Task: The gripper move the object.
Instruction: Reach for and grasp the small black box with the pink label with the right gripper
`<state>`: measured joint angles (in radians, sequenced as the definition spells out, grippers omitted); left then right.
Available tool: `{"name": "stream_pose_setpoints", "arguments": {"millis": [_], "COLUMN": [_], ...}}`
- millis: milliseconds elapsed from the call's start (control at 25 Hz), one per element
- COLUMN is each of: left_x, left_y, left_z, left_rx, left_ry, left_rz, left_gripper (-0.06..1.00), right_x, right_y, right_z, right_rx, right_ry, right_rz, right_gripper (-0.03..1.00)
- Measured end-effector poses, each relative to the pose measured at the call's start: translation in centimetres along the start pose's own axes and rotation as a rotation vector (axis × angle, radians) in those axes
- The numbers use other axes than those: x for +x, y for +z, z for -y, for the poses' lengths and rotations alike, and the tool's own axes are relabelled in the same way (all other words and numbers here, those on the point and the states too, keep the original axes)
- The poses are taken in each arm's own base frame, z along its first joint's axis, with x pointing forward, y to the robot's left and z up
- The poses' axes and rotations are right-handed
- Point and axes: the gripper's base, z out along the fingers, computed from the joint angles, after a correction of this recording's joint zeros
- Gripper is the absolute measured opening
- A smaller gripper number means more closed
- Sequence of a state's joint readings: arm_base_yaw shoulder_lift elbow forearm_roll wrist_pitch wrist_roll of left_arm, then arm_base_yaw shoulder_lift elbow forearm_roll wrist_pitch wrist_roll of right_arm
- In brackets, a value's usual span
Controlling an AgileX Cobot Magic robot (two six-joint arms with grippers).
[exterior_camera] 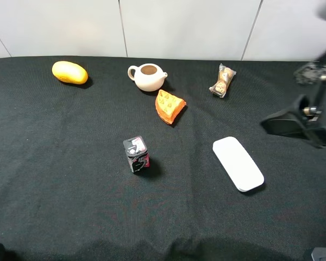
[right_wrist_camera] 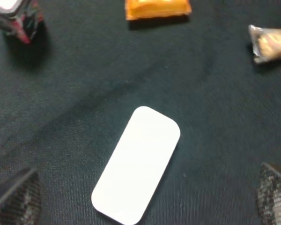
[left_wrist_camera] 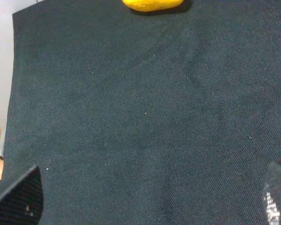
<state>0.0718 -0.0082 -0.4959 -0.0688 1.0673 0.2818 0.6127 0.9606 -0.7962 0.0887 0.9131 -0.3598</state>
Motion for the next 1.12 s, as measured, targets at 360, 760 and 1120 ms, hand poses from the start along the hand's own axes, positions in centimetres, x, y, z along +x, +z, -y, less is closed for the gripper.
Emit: {"name": "stream_pose_setpoints", "arguments": {"millis": [360,760,1120], "left_x": [0.0,0.0,0.0], "left_y": [0.0,0.0,0.0], "left_z": [0.0,0.0,0.0], "left_rx": [-0.001,-0.001,-0.001], "left_ry": [0.0,0.0,0.0], "left_rz": [0.0,0.0,0.0], "left_gripper": [0.99,0.99,0.99], "right_x": [-4.5,-8.6,-10.9], "right_y": [2.7,5.2,8.0], "right_z": [-1.8,-4.0,-6.6], "right_rx": [-0.075,-0.139,-0.198], "right_ry": [-0.173,-0.363,-0.512], "right_rz": [-0.034,-0.038,-0.06], "right_gripper": [0.69,0.69,0.69]}}
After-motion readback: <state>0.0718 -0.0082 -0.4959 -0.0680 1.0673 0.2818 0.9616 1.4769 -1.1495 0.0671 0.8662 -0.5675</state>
